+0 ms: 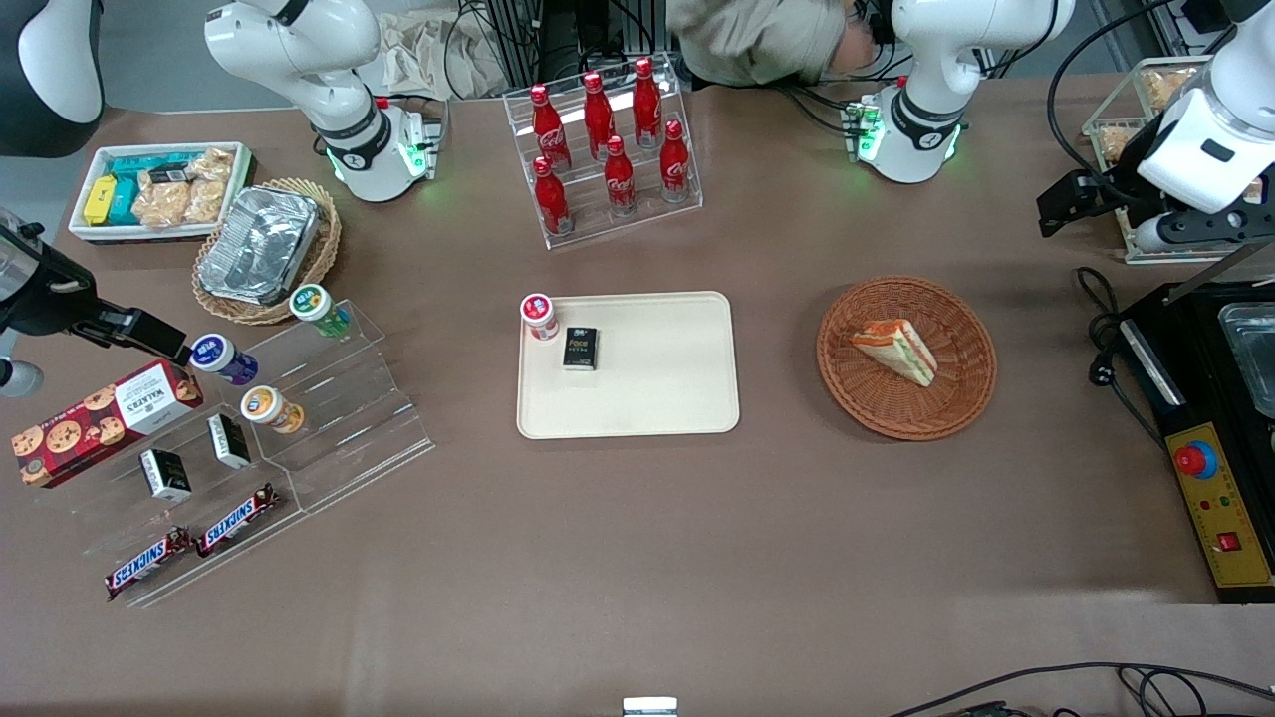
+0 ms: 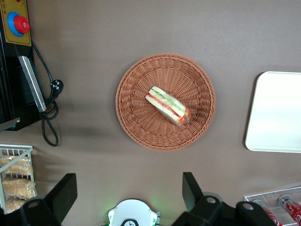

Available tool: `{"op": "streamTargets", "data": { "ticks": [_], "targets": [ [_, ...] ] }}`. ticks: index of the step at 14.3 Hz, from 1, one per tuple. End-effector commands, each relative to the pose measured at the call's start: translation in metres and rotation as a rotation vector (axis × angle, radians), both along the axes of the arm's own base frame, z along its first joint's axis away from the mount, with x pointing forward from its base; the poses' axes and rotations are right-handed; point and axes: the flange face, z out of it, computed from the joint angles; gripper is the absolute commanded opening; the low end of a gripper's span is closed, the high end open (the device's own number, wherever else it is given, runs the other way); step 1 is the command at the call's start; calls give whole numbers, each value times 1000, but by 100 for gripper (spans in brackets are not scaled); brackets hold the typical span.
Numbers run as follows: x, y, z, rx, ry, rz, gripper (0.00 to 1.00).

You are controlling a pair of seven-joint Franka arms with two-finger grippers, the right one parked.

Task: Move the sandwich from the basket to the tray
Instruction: 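Move the left gripper over the sandwich in the wicker basket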

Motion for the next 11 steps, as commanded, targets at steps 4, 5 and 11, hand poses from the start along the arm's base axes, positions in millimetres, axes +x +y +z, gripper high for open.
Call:
{"op": "streamTargets", "data": {
  "ticks": [4,5,11],
  "targets": [
    [-2,1,2,-9,13,8,99],
    [-1,2,-3,-2,23,11,99],
    [-14,0,-52,26,89,81,99]
  ]
}}
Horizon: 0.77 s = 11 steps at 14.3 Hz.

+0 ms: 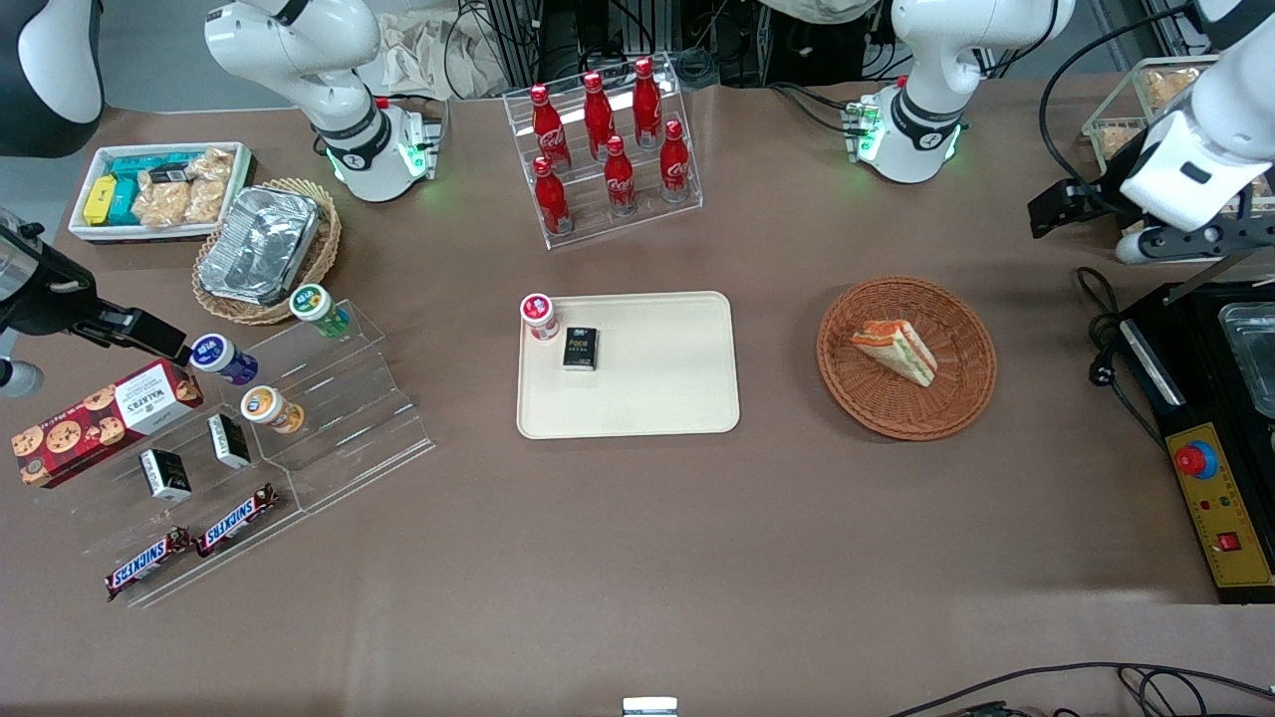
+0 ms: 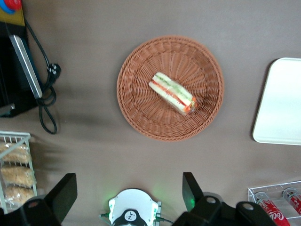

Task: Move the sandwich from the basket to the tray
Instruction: 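Move the left gripper over the sandwich in the wicker basket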

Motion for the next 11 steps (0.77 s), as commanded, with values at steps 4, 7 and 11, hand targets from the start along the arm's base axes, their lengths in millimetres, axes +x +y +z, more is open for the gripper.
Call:
{"op": "streamTargets", "data": {
  "ticks": [4,7,11],
  "targets": [
    [-36,-3,-72,15,-78,120,99],
    [-53,-4,-127,11,-142,190,99],
    [-53,-42,-179,23,-182,326,99]
  ]
}}
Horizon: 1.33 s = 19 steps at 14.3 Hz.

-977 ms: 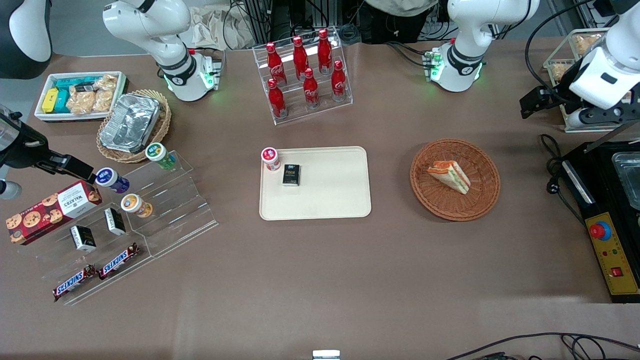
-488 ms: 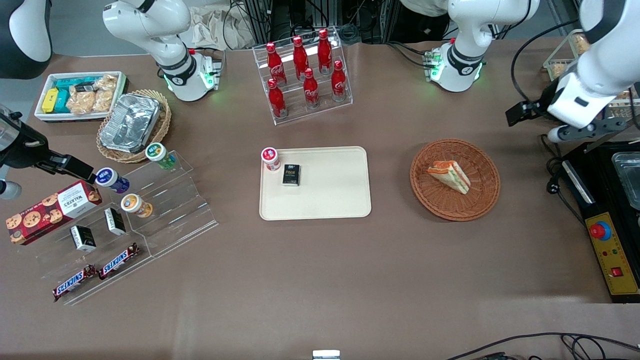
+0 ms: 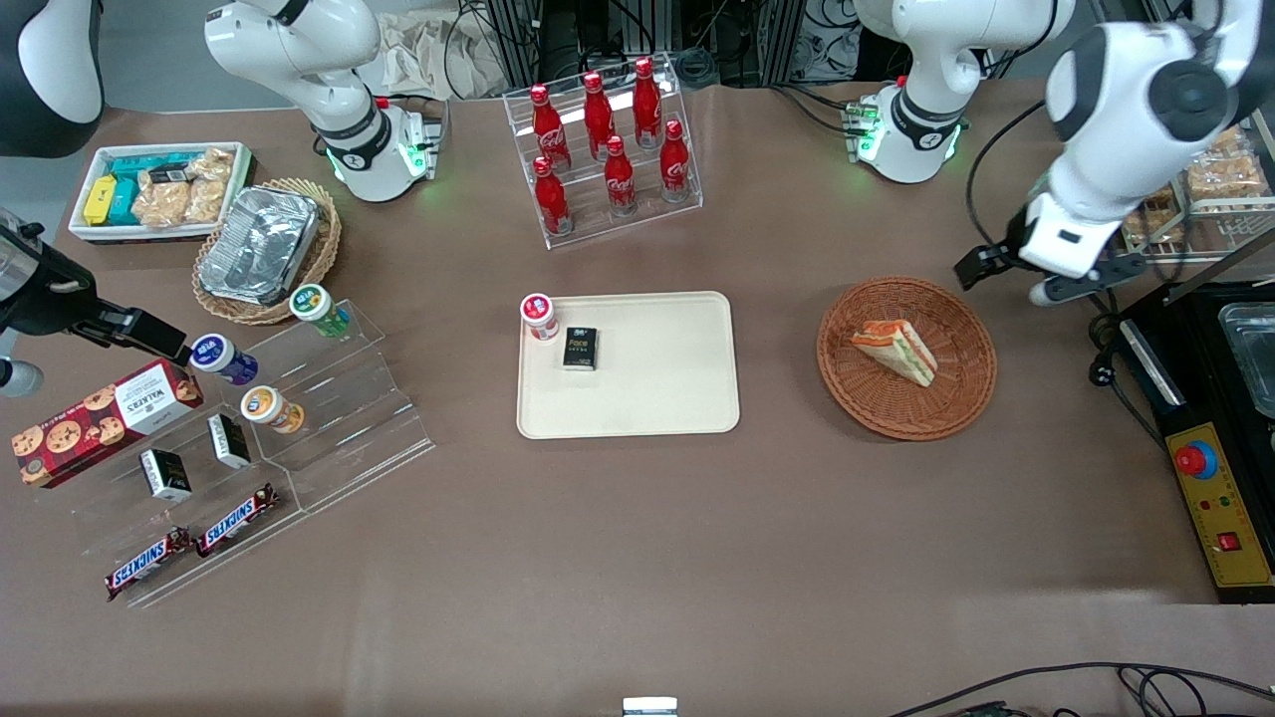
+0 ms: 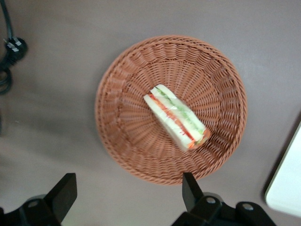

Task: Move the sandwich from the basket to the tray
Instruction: 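Move the left gripper over the sandwich in the wicker basket, then lower the left gripper and close it on the wrapped sandwich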

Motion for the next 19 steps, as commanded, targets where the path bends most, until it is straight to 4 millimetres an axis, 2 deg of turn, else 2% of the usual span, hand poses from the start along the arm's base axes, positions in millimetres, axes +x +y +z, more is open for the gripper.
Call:
{"op": "streamTargets", "data": {
  "ticks": [1,3,10,14,15,16,17,19],
  "targets": [
    [-4,-31,-28,3,-36,131,99],
    [4,-44,-50,4,-41,226,99],
    [24,-56,-117,-9,-69,448,99],
    [23,-56,-140,5,-40,461,99],
    [21,-59,-144,5,-40,470,99],
    [15,-74,-148,-1,-47,464,99],
    [13,-78,-154,3,-41,470,99],
    [14,-78,-154,6,-43,468,99]
  ]
}}
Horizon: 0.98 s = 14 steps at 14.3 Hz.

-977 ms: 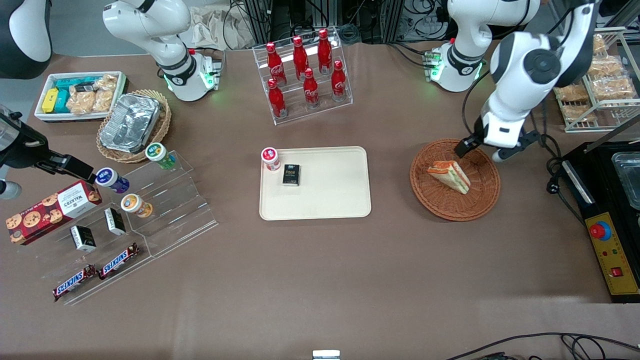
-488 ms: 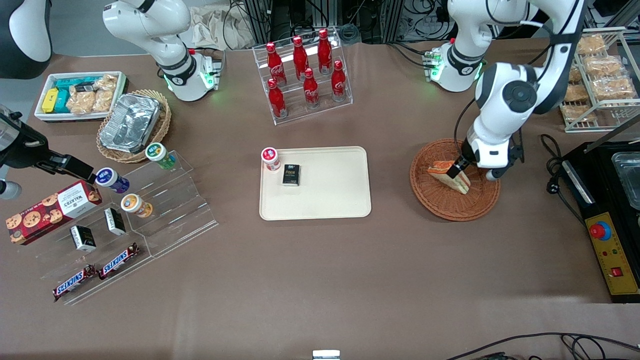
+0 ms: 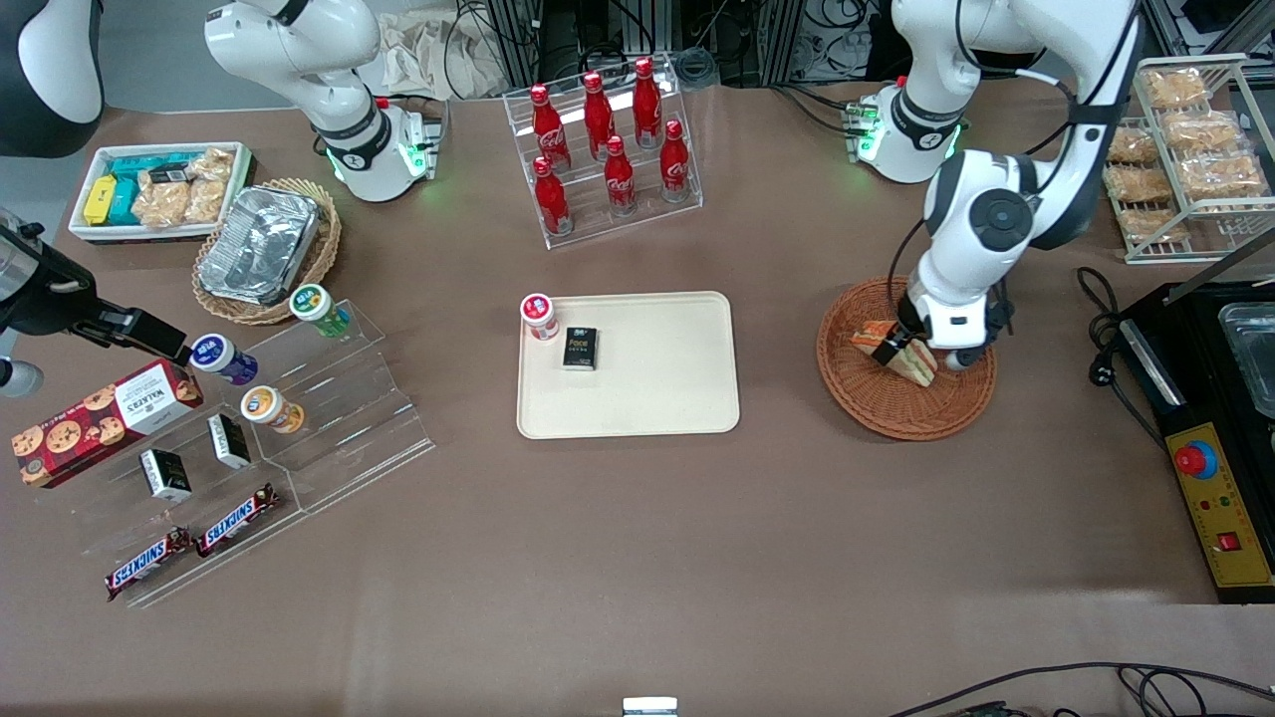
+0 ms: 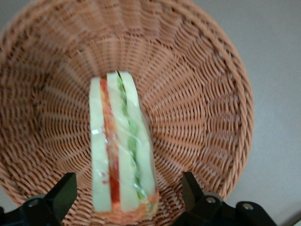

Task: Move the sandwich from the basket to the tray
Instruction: 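Lower the left gripper and close it on the wrapped sandwich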

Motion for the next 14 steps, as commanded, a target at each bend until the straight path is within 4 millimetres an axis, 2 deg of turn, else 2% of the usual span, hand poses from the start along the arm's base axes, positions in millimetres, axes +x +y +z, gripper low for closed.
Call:
{"op": "streamTargets", "data": {
  "ticks": [1,4,5,9,12,14],
  "targets": [
    [-2,-4,-3,10,-14,8,98],
    [1,-4,1,8,-23,9,69],
    [2,-4,3,7,-27,10,61],
    [4,-3,7,5,-33,13,61],
    [5,-3,8,5,-37,40,33],
    [5,-3,12,5,-43,48,22]
  ]
}}
